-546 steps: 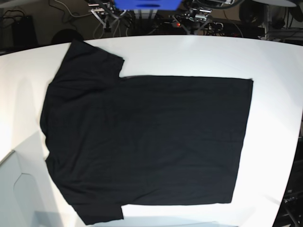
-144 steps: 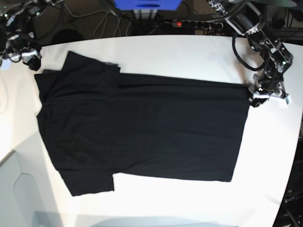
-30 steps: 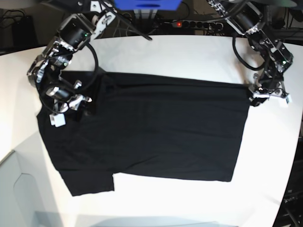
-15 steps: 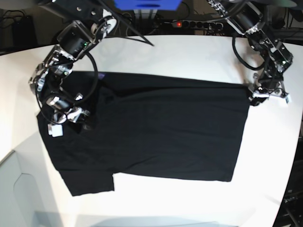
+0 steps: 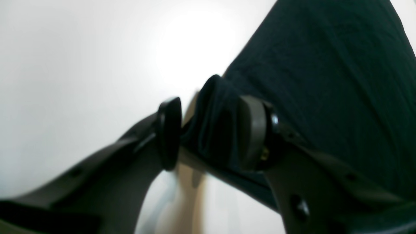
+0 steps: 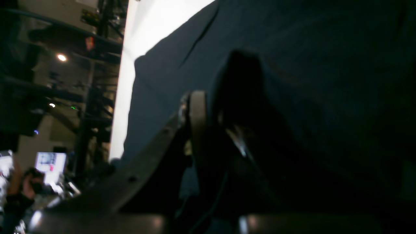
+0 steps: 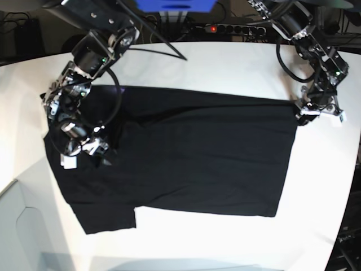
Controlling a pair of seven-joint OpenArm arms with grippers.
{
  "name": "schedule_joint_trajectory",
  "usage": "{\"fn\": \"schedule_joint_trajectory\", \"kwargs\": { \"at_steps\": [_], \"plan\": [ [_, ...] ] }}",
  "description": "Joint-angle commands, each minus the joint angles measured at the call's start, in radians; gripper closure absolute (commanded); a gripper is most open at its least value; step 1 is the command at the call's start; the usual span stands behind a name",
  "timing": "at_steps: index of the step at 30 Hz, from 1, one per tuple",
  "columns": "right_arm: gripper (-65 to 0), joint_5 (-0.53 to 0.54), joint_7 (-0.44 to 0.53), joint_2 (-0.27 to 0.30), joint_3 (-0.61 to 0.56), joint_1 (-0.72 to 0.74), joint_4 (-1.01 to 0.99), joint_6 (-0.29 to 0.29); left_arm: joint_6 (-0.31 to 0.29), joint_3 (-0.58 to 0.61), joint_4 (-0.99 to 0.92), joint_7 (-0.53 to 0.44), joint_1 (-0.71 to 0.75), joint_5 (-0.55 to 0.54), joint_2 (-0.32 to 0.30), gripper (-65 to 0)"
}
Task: Fold the T-shirt properly
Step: 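Reposition the right gripper along the shirt edge and grip again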
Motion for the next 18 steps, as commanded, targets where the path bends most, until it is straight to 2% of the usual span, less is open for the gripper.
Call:
{"fn": "schedule_joint_trajectory", "kwargs": {
  "at_steps": [1,10,18],
  "plan": [
    [-4.8,0.030,0.016,0.006,0.009,0.030,0.003,-0.001,0.001,-0.002,0.020,-0.015,-0.010,-0.015,-0.015,-27.0],
    [-5.4,0.030,0.017,0.010,0.088,0.066,-0.063,-0.001,0.001,-0.002,0.020,-0.015,-0.009,-0.015,-0.015,-27.0],
    [-18.8,0.030,0.017,0.010,0.093,0.066,-0.063,-0.001,0.001,-0.002,0.020,-0.015,-0.009,-0.015,-0.015,-27.0]
  ]
}}
